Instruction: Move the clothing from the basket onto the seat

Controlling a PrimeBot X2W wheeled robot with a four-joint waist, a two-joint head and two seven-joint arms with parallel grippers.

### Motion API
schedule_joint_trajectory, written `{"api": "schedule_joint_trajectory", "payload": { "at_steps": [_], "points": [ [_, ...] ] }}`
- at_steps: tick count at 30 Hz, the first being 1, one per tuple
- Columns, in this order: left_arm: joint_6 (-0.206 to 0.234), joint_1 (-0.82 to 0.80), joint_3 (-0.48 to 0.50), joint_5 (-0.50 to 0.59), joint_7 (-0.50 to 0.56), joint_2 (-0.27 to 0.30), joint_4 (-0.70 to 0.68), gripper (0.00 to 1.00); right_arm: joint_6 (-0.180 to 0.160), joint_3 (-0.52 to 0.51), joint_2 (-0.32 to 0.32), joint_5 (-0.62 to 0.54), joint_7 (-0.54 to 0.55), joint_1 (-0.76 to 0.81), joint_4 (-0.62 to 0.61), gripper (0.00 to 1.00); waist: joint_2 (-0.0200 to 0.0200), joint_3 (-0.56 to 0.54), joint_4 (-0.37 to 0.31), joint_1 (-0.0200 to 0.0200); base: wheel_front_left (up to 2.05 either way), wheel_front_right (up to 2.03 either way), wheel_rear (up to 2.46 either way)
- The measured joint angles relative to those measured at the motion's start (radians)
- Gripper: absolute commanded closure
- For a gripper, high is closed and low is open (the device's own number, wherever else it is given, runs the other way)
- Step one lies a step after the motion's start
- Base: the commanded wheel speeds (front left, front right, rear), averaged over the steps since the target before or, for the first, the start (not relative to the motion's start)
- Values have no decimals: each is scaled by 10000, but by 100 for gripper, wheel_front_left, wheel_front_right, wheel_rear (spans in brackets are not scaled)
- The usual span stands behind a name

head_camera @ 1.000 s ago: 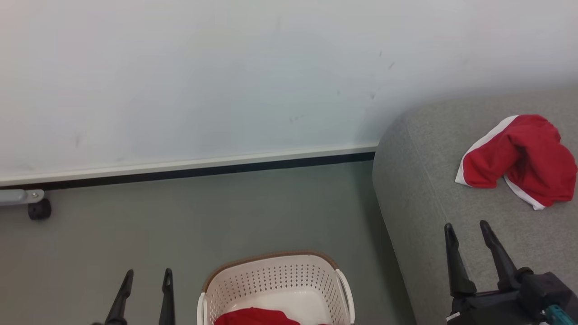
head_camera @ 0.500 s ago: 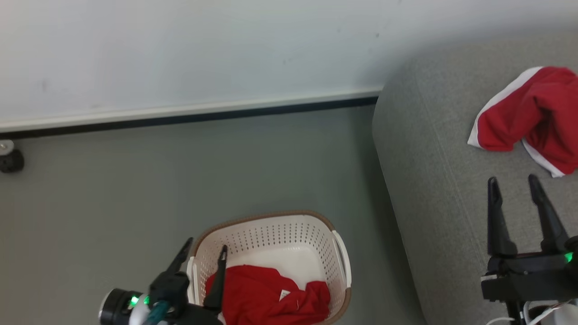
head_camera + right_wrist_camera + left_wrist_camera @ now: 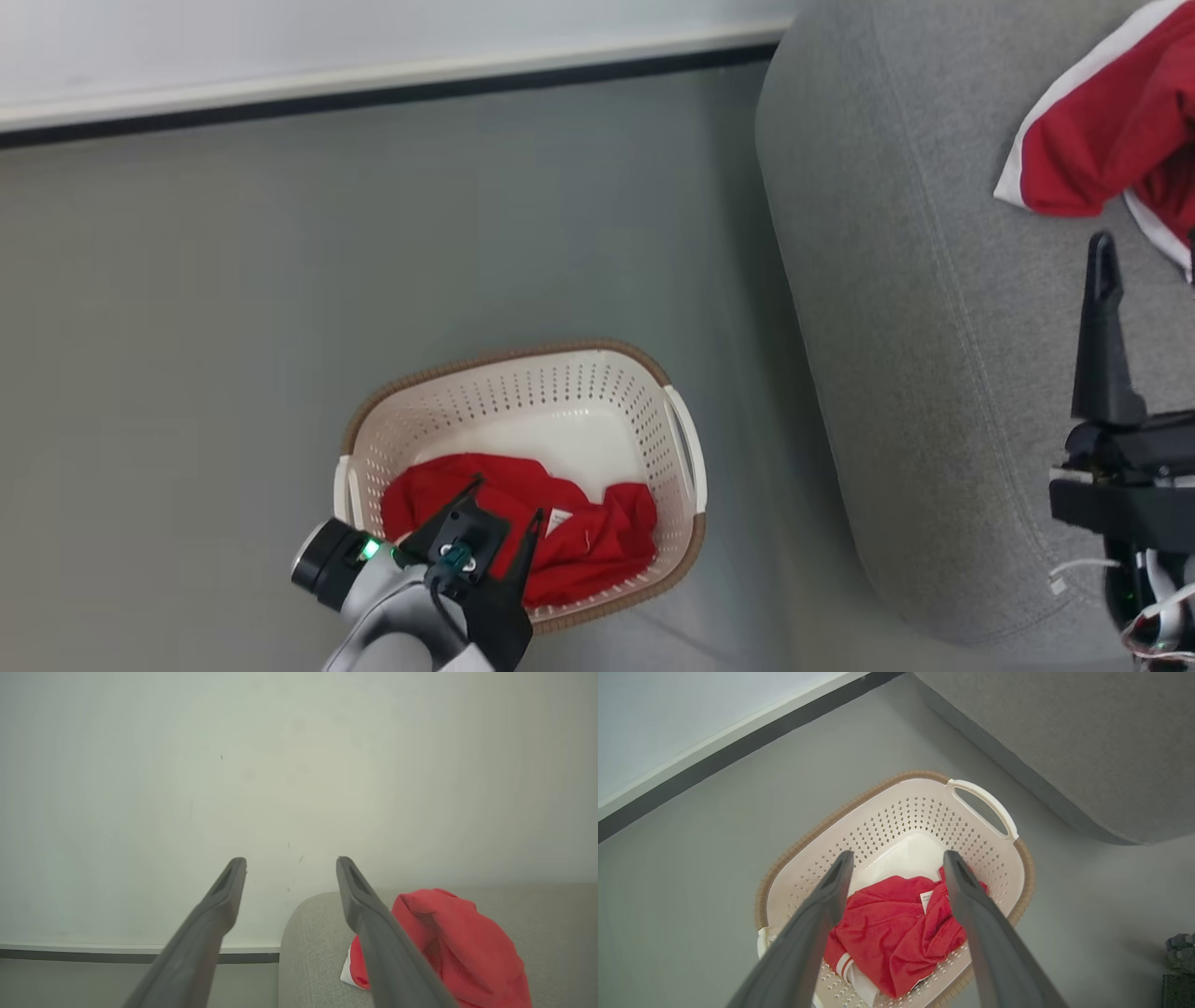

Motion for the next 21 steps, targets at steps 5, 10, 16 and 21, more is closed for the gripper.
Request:
{"api": "schedule_joint_trajectory", "payload": {
  "at_steps": [5,10,16,21],
  "points": [
    [-155,-741,-307,313,424,-100,871,0,0,-111,-125,-58,-2,-433,-560,0,0,749,-128,0,0,0,0],
    [-326,-1200,-696,629,650,-130,1492,0,0,-96,-151,-255,-2,-611,-1214,0,1,1504,-210,0,0,0,0],
    [-408,-2040,-755,685,729,-278,2025,0,-2,-173,-232,-499,-4,-963,-2061,0,0,2560,-265,0,0,0,0],
    [-506,-2762,-863,683,767,-405,2330,0,-4,-199,-280,-629,-4,-1272,-2497,0,1,3315,-276,-1,0,0,0]
  ]
}}
